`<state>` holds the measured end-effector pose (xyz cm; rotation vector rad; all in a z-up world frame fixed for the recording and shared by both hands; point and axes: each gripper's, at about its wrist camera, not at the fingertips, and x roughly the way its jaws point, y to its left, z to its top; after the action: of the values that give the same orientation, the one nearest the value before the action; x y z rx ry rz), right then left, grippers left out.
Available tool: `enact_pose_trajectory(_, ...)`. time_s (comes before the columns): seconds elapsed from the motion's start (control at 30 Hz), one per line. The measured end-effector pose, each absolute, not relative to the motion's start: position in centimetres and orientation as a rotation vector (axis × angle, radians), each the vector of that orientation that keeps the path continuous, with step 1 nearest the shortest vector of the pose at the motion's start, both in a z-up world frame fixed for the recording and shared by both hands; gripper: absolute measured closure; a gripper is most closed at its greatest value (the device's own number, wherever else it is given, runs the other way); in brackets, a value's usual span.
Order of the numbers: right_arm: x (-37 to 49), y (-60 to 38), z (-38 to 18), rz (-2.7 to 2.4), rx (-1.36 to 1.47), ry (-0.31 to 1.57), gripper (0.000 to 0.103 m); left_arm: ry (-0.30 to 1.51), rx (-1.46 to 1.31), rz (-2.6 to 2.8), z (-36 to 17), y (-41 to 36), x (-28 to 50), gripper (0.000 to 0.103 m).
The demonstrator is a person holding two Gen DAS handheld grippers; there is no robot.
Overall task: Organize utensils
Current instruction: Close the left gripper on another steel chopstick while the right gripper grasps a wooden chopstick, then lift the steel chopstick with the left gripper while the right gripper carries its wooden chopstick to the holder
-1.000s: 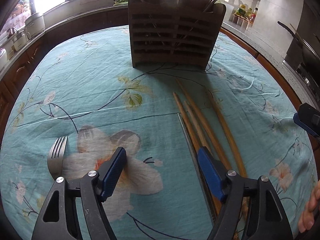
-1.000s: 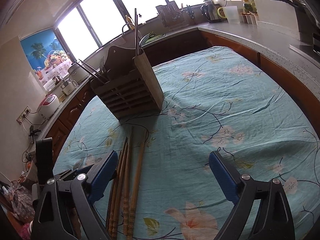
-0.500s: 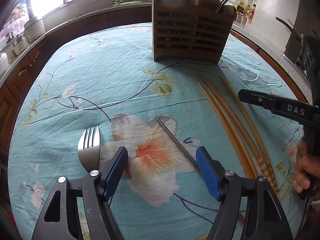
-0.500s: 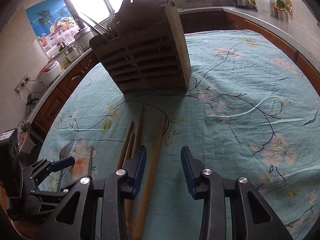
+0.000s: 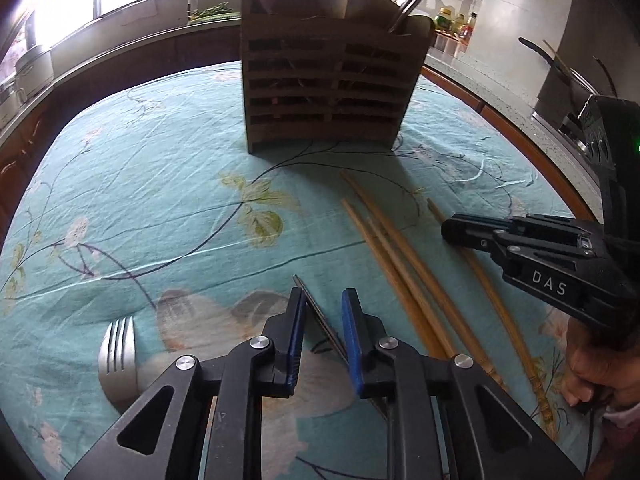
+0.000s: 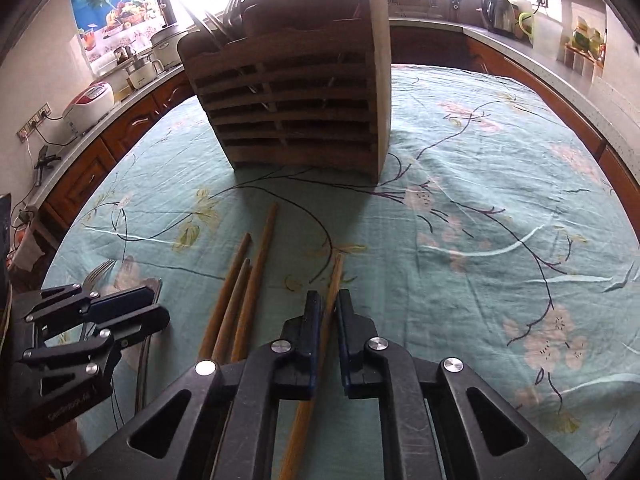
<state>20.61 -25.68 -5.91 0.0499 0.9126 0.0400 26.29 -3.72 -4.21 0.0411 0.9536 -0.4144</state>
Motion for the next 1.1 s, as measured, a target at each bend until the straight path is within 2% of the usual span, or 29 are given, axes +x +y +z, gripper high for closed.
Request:
enact_pose_trajectory(0.47,21.3,-26.3,-5.8,0.057,0.091,0.921,0.093,1.010,-0.014,-0.351,-4.3,-3.4,27.3,0.083)
enact_pose_trajectory(0.53,21.2,-26.5,-5.8,0.058,0.094,0.921,0.093,1.007,0.018,-0.338,-4.3,-4.3,27.4,0.085)
enact_pose_trajectory(0.63,21.0,-26.4,-5.8,0.050,0.090,0.921,0.093,1.009,0.058,-0.334,-4.4,-5.3,27.6,0.095)
enact_pose_trajectory(0.87,19.8,-26.7,-4.4,0.069,0.164,0.890,0.097,1.011,0.003,-0.370,-3.7,-4.2,26.9,0.100)
enact_pose_trajectory(1.1,16.5,-26.6,0.5,0.108,0.189,0.771,0.098,0.897,-0.097,-0.421,0.9,-1.2,23.5,0.101)
